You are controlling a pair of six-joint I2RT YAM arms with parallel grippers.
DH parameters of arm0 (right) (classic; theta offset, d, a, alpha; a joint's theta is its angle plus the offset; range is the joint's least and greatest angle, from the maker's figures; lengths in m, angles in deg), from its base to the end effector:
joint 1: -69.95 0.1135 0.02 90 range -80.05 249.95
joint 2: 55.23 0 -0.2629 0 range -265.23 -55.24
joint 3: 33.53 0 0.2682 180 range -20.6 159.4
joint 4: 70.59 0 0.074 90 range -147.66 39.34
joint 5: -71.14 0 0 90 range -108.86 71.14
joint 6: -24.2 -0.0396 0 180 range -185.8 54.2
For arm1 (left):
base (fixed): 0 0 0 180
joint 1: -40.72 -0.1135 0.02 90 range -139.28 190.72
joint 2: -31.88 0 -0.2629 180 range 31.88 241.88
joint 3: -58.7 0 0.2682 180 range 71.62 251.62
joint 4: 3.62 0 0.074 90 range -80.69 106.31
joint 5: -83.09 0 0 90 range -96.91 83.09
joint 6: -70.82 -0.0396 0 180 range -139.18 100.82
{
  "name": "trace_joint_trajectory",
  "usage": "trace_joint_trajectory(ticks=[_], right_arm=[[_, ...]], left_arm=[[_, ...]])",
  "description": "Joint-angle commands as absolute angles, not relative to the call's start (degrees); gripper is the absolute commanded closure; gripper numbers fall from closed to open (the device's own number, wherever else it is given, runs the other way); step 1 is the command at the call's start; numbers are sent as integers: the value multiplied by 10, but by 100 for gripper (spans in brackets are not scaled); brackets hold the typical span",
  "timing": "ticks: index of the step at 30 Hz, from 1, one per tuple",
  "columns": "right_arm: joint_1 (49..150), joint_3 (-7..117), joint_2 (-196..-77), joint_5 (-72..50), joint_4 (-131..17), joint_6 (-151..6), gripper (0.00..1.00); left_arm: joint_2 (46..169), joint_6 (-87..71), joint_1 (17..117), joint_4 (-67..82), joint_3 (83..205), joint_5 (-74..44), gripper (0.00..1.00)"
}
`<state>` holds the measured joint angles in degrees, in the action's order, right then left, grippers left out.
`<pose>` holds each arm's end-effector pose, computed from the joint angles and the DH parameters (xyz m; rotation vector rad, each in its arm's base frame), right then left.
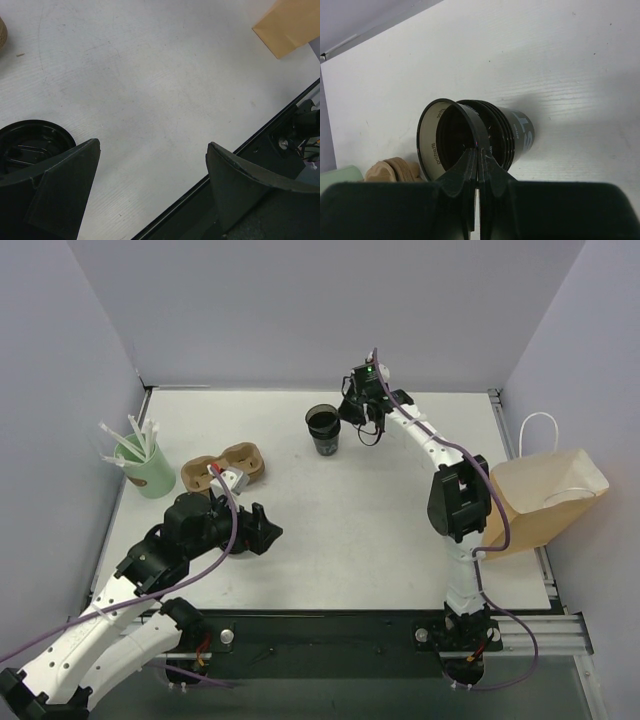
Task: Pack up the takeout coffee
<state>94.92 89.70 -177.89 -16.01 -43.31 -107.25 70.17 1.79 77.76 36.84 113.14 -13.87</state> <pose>0.4810 0.2262 0.2865 0.2725 2.1088 0.7619 0.1364 -0.1090 0.3044 0.3706 2.0429 -0.7598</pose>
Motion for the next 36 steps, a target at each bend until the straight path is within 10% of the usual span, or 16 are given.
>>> trace_joint_trajectory(ticks=[1,22,36], right_arm=[[936,893,-1719,-139,-465,-1100,100],[914,816,-1596,-56,-523,-1140,100],[971,487,-1357,-41,-591,-1123,100]], left_arm=[[704,18,778,340,1142,-148,3],[700,19,779,342,1141,-131,3],[699,20,780,350,1143,-117,3]])
